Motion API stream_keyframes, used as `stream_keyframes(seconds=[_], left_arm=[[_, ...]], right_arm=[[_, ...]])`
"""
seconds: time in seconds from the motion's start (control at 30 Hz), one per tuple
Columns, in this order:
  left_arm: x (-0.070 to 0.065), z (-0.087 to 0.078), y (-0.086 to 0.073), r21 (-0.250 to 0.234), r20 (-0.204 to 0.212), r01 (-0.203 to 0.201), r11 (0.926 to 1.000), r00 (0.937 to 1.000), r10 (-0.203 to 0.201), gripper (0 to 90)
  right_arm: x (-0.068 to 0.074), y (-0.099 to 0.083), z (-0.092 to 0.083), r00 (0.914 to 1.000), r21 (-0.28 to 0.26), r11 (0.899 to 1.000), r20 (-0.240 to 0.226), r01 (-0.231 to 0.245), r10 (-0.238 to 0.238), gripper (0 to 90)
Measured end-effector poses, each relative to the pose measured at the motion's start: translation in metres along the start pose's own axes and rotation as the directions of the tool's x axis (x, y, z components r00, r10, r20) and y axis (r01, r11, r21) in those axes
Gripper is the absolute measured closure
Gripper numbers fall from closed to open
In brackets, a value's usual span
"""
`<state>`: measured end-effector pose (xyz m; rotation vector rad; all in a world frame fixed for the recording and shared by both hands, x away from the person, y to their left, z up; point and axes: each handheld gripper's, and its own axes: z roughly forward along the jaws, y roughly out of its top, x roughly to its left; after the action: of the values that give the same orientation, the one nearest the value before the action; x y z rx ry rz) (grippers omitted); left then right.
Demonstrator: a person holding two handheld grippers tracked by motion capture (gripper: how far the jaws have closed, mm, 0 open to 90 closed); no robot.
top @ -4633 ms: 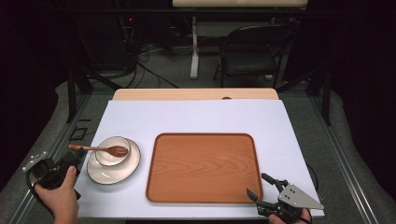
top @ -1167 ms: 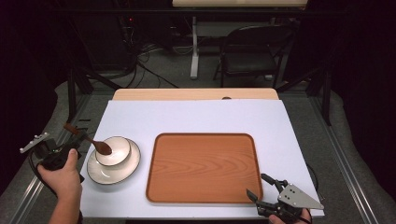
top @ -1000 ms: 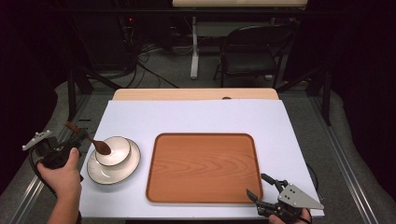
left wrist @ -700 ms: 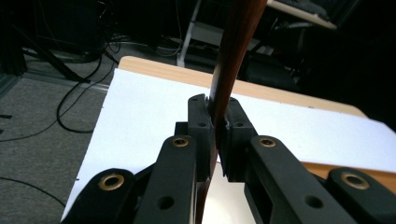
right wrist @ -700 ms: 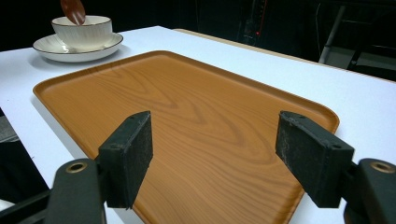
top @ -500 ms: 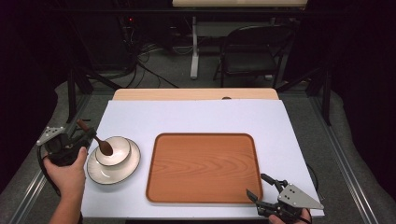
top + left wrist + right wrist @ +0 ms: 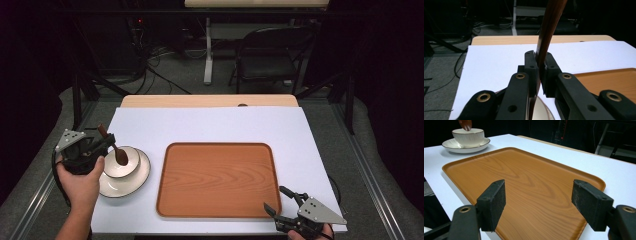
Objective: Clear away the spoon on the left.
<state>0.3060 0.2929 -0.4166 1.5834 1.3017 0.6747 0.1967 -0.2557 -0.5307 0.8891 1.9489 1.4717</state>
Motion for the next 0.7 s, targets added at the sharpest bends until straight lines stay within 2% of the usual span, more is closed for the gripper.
stream_keyframes(seconds=[0.27,0.43,0.57,0.63,0.67,0.7], left_arm=[[-0.017,0.0,0.008,0.008,0.051,-0.034,0.9994,0.9981,0.034,84.4],[-0.029,0.005,0.011,0.028,0.102,-0.056,0.998,0.9933,0.053,84.5],[-0.037,0.01,0.012,0.057,0.146,-0.064,0.9963,0.9878,0.055,84.4],[-0.039,0.011,0.013,0.06,0.154,-0.065,0.996,0.9865,0.055,84.4],[-0.043,0.014,0.013,0.07,0.177,-0.068,0.9952,0.9826,0.055,84.5],[-0.043,0.014,0.013,0.07,0.177,-0.068,0.9952,0.9826,0.055,84.4]], right_arm=[[0.0,0.0,0.0,1.0,0.001,1.0,0.0,0.005,-0.005,27.3],[0.0,0.0,0.0,1.0,0.0,1.0,0.0,0.004,-0.004,27.3],[0.0,0.0,-0.001,1.0,-0.001,1.0,0.001,0.003,-0.003,27.3],[0.0,0.0,-0.001,1.0,-0.001,1.0,0.001,0.0,0.0,27.3],[0.0,0.0,-0.001,1.0,-0.001,1.0,0.0,0.0,0.0,27.3],[0.0,0.0,-0.001,1.0,-0.001,1.0,0.0,0.0,0.0,27.3]])
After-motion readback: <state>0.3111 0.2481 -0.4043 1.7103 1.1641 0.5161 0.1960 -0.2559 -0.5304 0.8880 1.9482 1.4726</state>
